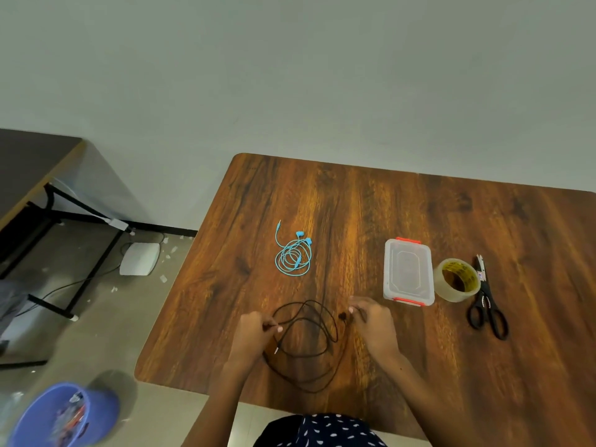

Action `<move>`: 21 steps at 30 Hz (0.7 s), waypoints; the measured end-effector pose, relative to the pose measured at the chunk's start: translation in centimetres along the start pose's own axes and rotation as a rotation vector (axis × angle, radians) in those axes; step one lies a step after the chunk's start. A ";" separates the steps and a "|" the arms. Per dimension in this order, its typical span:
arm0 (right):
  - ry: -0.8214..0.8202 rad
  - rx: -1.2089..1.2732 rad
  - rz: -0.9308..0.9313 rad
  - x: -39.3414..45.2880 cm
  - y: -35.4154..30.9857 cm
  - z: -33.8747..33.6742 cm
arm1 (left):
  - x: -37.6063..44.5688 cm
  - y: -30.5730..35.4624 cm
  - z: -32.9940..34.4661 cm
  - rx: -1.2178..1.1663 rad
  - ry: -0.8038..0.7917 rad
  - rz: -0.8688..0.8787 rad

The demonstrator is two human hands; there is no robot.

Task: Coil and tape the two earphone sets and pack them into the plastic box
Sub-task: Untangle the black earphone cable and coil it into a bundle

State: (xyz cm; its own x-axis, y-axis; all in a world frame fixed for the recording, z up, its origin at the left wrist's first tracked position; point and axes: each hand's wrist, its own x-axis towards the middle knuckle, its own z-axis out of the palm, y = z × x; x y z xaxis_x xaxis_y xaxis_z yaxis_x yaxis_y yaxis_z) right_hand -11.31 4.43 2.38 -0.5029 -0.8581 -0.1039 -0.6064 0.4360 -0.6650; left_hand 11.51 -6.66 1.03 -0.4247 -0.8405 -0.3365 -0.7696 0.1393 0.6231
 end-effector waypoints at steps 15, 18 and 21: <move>-0.007 0.052 -0.054 -1.2 -0.8 1.2 | 1.4 0.9 2.4 0.228 -0.164 -0.063; -0.001 0.076 -0.085 -1.3 -1.1 1.1 | 1.6 1.2 2.2 0.171 -0.164 -0.049; 0.032 0.109 -0.113 -1.3 -1.8 0.7 | 1.8 2.2 0.9 0.078 -0.156 -0.021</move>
State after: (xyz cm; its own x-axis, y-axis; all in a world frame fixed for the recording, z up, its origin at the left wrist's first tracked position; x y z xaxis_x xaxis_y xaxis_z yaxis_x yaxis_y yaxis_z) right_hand -9.15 4.56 3.21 -0.4562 -0.8899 -0.0014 -0.5902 0.3038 -0.7479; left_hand 8.60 -7.42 1.10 -0.4722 -0.7532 -0.4580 -0.8112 0.1678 0.5602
